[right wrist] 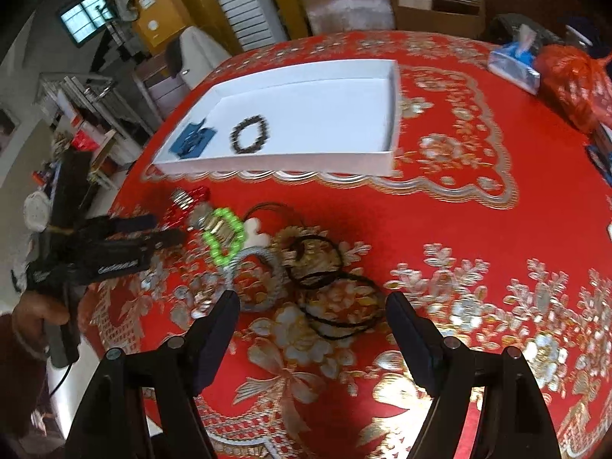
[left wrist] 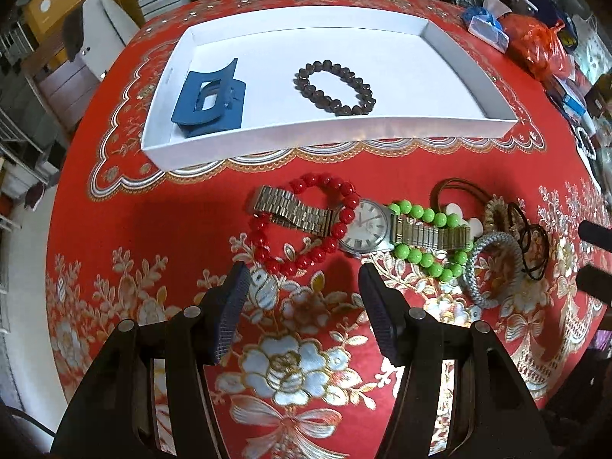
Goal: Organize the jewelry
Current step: 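Grasp the red bead bracelet with left gripper while right grasps silver bracelet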
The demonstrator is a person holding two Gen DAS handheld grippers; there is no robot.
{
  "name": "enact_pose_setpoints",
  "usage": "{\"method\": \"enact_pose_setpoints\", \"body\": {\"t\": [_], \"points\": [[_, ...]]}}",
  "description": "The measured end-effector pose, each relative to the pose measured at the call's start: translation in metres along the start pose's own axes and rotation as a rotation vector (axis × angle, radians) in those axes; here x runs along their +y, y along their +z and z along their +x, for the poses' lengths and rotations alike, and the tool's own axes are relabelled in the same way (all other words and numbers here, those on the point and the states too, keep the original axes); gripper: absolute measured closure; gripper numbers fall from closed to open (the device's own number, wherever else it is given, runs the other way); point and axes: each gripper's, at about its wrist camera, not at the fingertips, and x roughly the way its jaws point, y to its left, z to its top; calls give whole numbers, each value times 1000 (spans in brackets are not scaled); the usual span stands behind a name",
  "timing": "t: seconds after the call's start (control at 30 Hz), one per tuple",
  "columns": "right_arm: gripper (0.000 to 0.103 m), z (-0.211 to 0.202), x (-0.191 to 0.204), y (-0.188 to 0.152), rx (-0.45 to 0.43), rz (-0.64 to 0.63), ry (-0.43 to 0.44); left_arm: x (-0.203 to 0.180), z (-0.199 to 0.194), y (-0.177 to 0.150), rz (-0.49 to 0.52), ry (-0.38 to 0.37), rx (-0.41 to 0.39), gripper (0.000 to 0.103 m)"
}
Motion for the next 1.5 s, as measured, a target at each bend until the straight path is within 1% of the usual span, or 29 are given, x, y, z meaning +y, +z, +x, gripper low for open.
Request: {"method": "enact_pose_setpoints", "body": {"t": [0.1,0.13,0.17,0.2,0.27,0.33,0.4,0.43,0.47,0.5,0.53,0.57,0.6,0.67,0.77,1.0,1.07,1.13,1.3,1.5], "points": [[48,8,11,-1,26,-19,49,4,4,1,4,-15,8,44],[51,13,15,-2,40,-17,60,5,6,1,7,-16,11,44],[58,19,17,-3,54,-11,71,5,7,2,10,-19,15,44],[60,24,18,-4,67,-1,83,6,9,2,12,-20,19,44],[61,35,20,-7,84,19,95,9,12,4,14,-26,25,45],[61,43,20,-7,88,32,82,8,12,4,19,-33,16,47],[63,49,20,-5,83,52,79,8,12,5,30,-30,11,54],[66,51,21,-3,81,54,82,9,12,7,35,-23,9,64],[72,54,22,-2,81,48,76,9,11,8,36,-20,7,74],[81,57,24,0,84,37,56,10,12,9,32,-27,6,80],[84,60,25,0,87,30,35,11,12,10,27,-32,8,87],[91,62,26,1,78,23,20,13,12,12,18,-39,10,95],[95,63,26,2,79,20,14,16,12,13,4,-46,13,95],[96,63,24,4,74,30,32,20,12,14,-26,-57,16,95],[96,49,21,6,41,28,50,29,3,14,-82,-93,7,95],[96,17,15,18,-30,36,83,53,-43,26,-164,-118,-63,95],[96,8,15,22,-48,33,92,55,-57,30,-180,-109,-87,95],[96,0,17,23,-65,26,107,60,-70,32,-203,-125,-108,95],[96,-12,22,29,-96,5,128,62,-106,35,-212,-126,-166,95],[96,-24,24,37,-127,-15,139,57,-136,41,-208,-112,-215,95]]}}
